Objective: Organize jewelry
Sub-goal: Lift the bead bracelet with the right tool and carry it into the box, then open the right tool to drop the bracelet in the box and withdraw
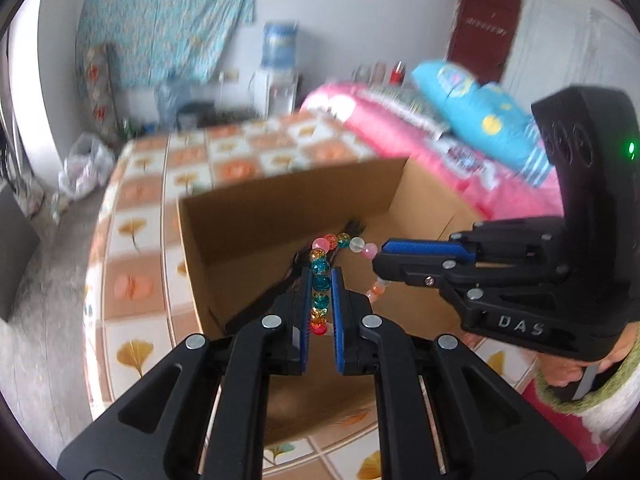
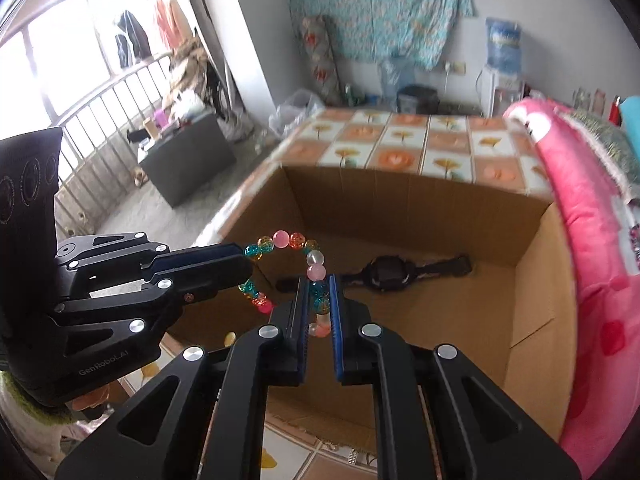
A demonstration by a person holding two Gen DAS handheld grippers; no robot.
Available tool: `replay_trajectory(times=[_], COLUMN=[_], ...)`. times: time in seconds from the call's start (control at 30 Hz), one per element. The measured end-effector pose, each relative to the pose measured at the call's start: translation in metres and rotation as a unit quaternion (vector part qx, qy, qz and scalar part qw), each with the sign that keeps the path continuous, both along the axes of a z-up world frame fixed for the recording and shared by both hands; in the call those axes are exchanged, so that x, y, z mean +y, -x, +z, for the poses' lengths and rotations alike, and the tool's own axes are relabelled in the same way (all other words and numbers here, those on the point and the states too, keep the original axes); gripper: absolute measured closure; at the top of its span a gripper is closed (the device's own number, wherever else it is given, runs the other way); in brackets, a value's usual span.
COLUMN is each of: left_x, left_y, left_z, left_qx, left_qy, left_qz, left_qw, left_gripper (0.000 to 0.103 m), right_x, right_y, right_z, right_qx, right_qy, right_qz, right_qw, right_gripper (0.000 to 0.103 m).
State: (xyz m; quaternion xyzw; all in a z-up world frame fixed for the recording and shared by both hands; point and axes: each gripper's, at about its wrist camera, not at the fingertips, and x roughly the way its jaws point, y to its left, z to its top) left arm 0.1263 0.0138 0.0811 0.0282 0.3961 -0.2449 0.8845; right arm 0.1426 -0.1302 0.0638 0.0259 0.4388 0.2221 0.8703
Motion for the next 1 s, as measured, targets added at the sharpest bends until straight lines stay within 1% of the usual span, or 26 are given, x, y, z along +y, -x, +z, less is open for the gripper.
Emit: replay_trajectory(times=[0.07,0.1,0.23,0.3,0.43,0.53,0.63,0.73,0.77,0.83,0.9,1.0], left_x=[0.004,0.006,0.007,0.006,0.006,0.009,0.013,0.019,0.021,0.024,0.026,0.026], left_y=[-0.004,-0.006,-0.009,-0.010,-0.015,-0.015,-0.012,-0.006,-0.002,0.006,0.017,0.041], left_z=[-0.015,-0.021,-0.039,-0.040,-0.040,-0.038,-0.031,-0.021,-0.016,-0.008,0.001,0.013], left_qx=[0.026,0.039,0.070,0.062,0.057,0.048,0.034,0.019,0.013,0.003,-0.008,-0.031], left_qy=[-0.005,-0.007,-0.026,-0.036,-0.045,-0.048,-0.048,-0.037,-0.030,-0.021,-0.010,0.004], left_qz=[0.002,0.001,-0.002,-0.005,-0.004,0.001,0.011,0.022,0.026,0.029,0.028,0.018], left_qw=[0.9997,0.9992,0.9972,0.9974,0.9973,0.9977,0.9982,0.9989,0.9991,0.9994,0.9995,0.9993], left_gripper=[0.094,0.094,0.094,0.093,0.090,0.089,0.088,0.087,0.087,0.086,0.083,0.075], right_x=[0.004,0.006,0.013,0.015,0.014,0.009,0.003,-0.005,-0.009,-0.016,-0.024,-0.035], right_y=[-0.009,-0.009,-0.021,-0.029,-0.032,-0.033,-0.026,-0.013,-0.010,0.003,0.021,0.046], right_z=[-0.017,-0.022,-0.045,-0.053,-0.056,-0.054,-0.044,-0.032,-0.027,-0.016,-0.002,0.016], right_qx=[0.034,0.043,0.093,0.114,0.121,0.116,0.099,0.081,0.075,0.060,0.036,0.013], right_qy=[0.000,0.002,0.011,0.011,0.005,-0.004,-0.011,-0.020,-0.022,-0.027,-0.039,-0.061], right_qz=[0.012,0.016,0.028,0.029,0.019,0.007,-0.002,-0.009,-0.012,-0.017,-0.021,-0.021], right_qw=[0.999,0.999,0.995,0.993,0.992,0.993,0.995,0.997,0.997,0.998,0.998,0.998], right_gripper=[0.093,0.093,0.093,0.093,0.092,0.092,0.092,0.091,0.089,0.083,0.082,0.080])
